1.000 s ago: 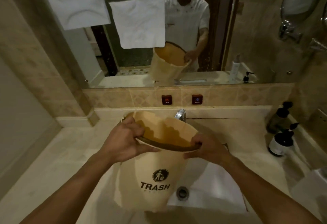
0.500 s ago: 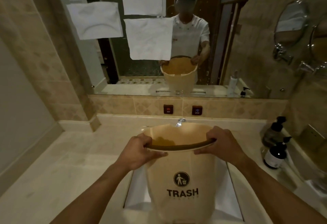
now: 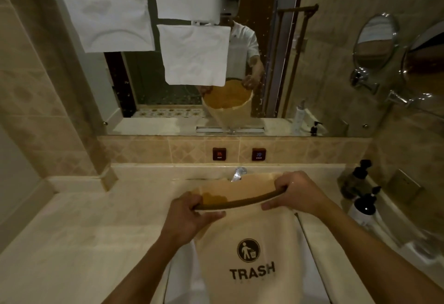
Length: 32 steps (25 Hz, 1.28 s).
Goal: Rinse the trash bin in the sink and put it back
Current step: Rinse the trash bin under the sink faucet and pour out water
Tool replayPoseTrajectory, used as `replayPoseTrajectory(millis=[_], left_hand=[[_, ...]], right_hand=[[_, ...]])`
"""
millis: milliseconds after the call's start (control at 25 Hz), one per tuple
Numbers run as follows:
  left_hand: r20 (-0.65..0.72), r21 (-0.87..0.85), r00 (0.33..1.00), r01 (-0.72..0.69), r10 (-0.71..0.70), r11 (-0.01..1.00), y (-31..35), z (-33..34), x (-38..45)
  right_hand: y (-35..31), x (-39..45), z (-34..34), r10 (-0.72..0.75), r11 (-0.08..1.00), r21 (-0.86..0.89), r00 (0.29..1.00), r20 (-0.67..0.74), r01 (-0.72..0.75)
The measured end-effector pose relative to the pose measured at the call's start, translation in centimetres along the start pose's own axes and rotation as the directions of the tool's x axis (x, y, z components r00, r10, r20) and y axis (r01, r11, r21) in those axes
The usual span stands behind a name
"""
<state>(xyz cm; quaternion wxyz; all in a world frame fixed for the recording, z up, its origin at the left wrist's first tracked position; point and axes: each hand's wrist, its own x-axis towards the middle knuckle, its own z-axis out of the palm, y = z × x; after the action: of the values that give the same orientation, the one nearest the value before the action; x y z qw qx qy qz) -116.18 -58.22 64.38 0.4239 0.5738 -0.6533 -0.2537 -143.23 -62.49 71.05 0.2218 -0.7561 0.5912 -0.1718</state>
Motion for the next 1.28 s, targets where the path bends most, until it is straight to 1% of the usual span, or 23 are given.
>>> replayPoseTrajectory(millis=[40, 80, 160, 200, 280, 360, 440, 480, 560, 640, 720, 760, 800, 880, 960, 1000, 1040, 1120, 1160, 1280], left_hand=[[0.032, 0.061, 0.999, -0.02, 0.019, 0.998, 0.3, -0.5, 0.7], [0.047, 0.082, 0.998, -0.037, 0.033, 0.996, 0.8, -0.9, 1.4], [0.053, 0.075, 0.998, -0.045, 0.041, 0.996, 1.1, -0.9, 2.5], [0.055, 0.05, 0.998, -0.023, 0.02, 0.998, 1.0, -0.5, 2.6], [0.085, 0.043, 0.996, 0.002, -0.006, 0.999, 0.5, 0.5, 1.4], [0.122, 0.085, 0.993, -0.01, 0.0, 0.996, 0.4, 0.4, 0.6], [0.129, 0.149, 0.992, -0.023, 0.003, 0.989, 0.7, -0.6, 1.6], [0.143, 0.161, 0.99, -0.031, 0.007, 0.986, 0.9, -1.1, 2.1], [0.123, 0.156, 0.992, -0.029, 0.01, 0.987, 1.1, -1.5, 2.5], [0.106, 0.071, 0.991, 0.079, -0.086, 0.994, 0.2, -0.7, 1.3], [0.136, -0.011, 0.975, 0.179, -0.176, 0.984, -0.2, 0.2, -1.0], [0.129, -0.015, 0.976, 0.177, -0.173, 0.984, -0.5, 0.1, -1.4], [0.121, 0.002, 0.982, 0.145, -0.145, 0.989, -0.4, -0.3, -1.0], [0.125, 0.088, 0.99, 0.053, -0.064, 0.995, 0.1, -1.3, 0.4], [0.111, 0.093, 0.992, 0.046, -0.056, 0.995, 0.0, -1.5, 1.5], [0.1, 0.088, 0.991, 0.084, -0.092, 0.993, -0.2, -1.0, 1.4], [0.102, 0.054, 0.987, 0.123, -0.128, 0.991, -0.6, -0.2, 0.9], [0.165, -0.044, 0.974, 0.163, -0.153, 0.986, -0.7, 0.7, -1.0], [0.187, -0.031, 0.972, 0.149, -0.141, 0.988, -0.5, 0.7, -1.4], [0.143, 0.092, 0.987, 0.062, -0.075, 0.994, -0.7, -0.1, 0.4]], right_hand=[[0.5, -0.3, 0.8, 0.008, 0.998, 0.069, 1.0, 0.013, -0.009], [0.9, -0.7, 1.4, 0.016, 0.992, 0.125, 1.0, 0.019, -0.018], [1.4, -0.9, 1.5, 0.05, 0.981, 0.187, 0.999, -0.007, -0.048], [1.6, -0.6, 1.0, 0.058, 0.979, 0.196, 0.998, -0.024, -0.052], [1.9, -0.1, 0.2, 0.032, 0.987, 0.155, 0.999, -0.023, -0.028], [2.0, -0.4, 0.7, 0.027, 0.987, 0.158, 1.0, 0.006, -0.028], [2.7, -1.0, 2.7, 0.038, 0.982, 0.185, 0.999, 0.027, -0.043], [2.9, -1.4, 3.6, 0.044, 0.978, 0.2, 0.998, 0.036, -0.05], [2.7, -1.3, 3.4, 0.05, 0.981, 0.186, 0.997, 0.05, -0.059], [2.0, 0.0, 2.1, 0.055, 0.993, 0.106, 0.998, 0.026, -0.058], [1.0, 0.7, 1.3, 0.051, 0.998, 0.027, 0.998, 0.04, -0.052], [0.8, 0.6, 1.6, 0.051, 0.999, 0.016, 0.998, 0.047, -0.052], [0.8, 0.5, 2.0, 0.056, 0.998, 0.03, 0.997, 0.057, -0.057], [1.2, -0.5, 2.7, 0.048, 0.993, 0.104, 0.996, 0.077, -0.056], [1.4, -0.8, 2.5, 0.054, 0.993, 0.1, 0.997, 0.05, -0.059], [1.4, -0.4, 1.9, 0.064, 0.994, 0.086, 0.997, 0.03, -0.067], [1.0, -0.2, 1.2, 0.07, 0.996, 0.05, 0.997, 0.027, -0.071], [0.6, -0.1, 1.1, 0.069, 0.998, 0.011, 0.997, 0.027, -0.069], [0.8, -0.4, 1.3, 0.068, 0.998, 0.014, 0.997, 0.038, -0.069], [1.7, -1.9, 2.2, 0.056, 0.994, 0.085, 0.995, 0.087, -0.064]])
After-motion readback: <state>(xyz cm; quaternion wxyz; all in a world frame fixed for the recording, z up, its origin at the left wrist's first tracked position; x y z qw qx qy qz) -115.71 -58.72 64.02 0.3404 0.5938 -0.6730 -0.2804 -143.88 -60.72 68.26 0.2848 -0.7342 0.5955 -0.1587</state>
